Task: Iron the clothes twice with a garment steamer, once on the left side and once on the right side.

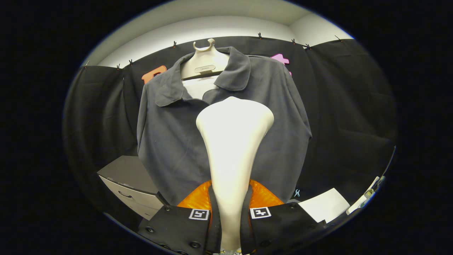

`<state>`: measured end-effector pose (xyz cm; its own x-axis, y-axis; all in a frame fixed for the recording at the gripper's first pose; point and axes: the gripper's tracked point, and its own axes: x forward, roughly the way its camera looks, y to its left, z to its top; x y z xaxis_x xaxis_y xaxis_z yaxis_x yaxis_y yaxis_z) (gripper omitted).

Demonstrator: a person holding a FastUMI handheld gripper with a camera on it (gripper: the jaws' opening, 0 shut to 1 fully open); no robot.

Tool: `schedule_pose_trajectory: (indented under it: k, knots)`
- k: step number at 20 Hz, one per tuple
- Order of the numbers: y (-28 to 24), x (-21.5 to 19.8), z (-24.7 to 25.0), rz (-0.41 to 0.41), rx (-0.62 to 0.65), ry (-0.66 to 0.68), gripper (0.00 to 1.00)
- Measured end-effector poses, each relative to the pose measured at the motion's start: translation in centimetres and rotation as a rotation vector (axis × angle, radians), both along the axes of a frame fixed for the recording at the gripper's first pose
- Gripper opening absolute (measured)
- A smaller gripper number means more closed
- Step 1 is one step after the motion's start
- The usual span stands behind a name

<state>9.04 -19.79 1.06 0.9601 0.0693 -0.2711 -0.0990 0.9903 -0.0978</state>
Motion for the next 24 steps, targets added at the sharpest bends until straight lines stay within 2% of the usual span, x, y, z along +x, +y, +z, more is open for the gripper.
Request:
schedule_pose_trajectory:
  k: [9, 12, 16, 24]
  knots:
    - [-3.9, 4.4, 4.8, -0.004, -0.025, -0.067, 0.28]
    - [-4.4, 5.7, 4.9, 0.005, -0.032, -0.084, 0.28]
    - [-4.9, 6.3, 2.9, 0.013, -0.048, -0.071, 0.28]
    - [-6.6, 5.3, -4.4, -0.002, -0.034, 0.007, 0.28]
